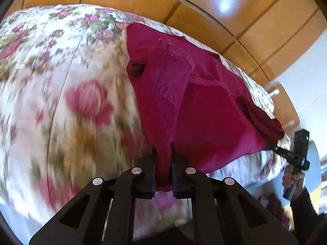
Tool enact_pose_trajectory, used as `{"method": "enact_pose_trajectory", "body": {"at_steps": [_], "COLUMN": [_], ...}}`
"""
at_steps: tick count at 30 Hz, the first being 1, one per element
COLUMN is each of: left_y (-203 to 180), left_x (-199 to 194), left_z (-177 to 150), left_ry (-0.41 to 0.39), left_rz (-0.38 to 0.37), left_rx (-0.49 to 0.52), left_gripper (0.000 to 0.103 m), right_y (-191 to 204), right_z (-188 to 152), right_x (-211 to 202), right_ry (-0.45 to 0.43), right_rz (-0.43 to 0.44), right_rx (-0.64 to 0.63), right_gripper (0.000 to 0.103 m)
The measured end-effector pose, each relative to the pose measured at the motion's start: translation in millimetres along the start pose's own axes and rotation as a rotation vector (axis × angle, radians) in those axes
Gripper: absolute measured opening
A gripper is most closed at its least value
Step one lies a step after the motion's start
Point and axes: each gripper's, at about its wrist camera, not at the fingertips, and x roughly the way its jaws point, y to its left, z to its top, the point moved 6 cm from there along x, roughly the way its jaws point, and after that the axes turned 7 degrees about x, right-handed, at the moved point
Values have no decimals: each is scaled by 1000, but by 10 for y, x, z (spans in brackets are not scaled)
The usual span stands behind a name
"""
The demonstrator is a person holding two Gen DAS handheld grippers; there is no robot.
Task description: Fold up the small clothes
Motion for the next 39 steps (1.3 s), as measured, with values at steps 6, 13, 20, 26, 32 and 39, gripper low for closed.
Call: {"method": "enact_pose_trajectory", "body": {"at_steps": [6,13,20,26,32,39], "left_y": [-92,-52,52,106,120,117], "left_x": [-130,-86,68,1,75,134], "left_z": [-189,135,330,416,535,651], "left_ry": [-4,-65,-70,-97,-101,-136], "left_rz": [47,98,107,67,32,5], "left_rx": [43,65,18,0,0,10], "left_gripper": [14,36,36,36,36,22], "right_y": [73,485,313,109,176,130], "right_z": [-110,114,747,932,1001,990], "right_x": [-114,50,254,222,343,466], "right_ry": [-51,-150,-165,-145,-140,-152], "right_rz": [-188,-373,-202,-106,-108,-201], "right_rx": [-140,-499,-201,-88,-116,-121], "right_gripper": [57,67,68,66,59,9]}}
